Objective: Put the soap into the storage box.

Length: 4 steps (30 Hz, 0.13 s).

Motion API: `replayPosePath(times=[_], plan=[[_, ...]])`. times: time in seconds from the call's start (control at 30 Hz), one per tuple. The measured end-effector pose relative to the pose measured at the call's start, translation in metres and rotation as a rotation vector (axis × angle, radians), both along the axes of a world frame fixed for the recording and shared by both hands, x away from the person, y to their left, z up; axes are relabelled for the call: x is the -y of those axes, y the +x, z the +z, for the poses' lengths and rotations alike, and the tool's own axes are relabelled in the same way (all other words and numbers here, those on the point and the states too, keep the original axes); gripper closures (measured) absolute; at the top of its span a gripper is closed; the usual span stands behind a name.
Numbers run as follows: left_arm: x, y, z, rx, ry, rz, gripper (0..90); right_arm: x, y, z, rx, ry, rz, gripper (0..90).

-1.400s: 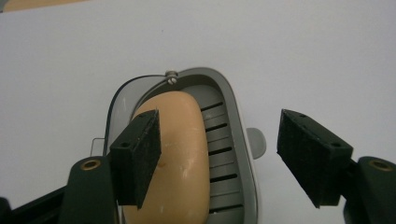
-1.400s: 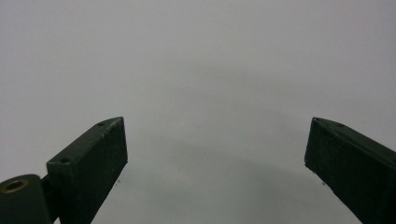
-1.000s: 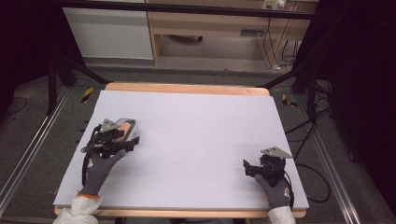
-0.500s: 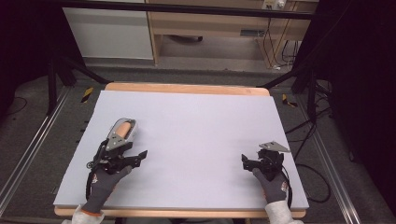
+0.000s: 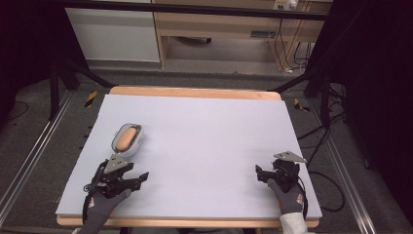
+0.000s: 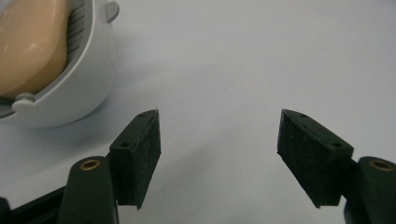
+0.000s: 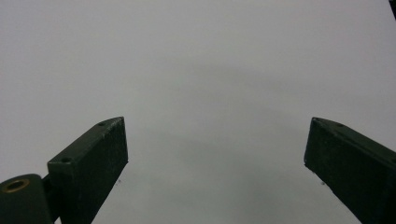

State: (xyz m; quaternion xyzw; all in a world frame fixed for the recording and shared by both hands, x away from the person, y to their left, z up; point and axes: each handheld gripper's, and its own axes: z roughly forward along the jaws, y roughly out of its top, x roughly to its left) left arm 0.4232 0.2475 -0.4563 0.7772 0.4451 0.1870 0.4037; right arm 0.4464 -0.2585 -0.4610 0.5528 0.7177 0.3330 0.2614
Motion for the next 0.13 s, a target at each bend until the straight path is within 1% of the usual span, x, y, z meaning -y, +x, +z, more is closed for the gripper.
replayPosePath(times=[0.07,0.13], plan=[[-0.0041,-0.0023,-0.0017,-0.002,0.014,0.005,29.2,0.0065,-0.0042,-0.0010,0.009,0.010,-0.010,6.2],[-0.0083,-0.0032,-0.0035,-0.002,0.030,0.012,28.9,0.0121,-0.0053,-0.0021,0.007,0.022,-0.018,6.1]])
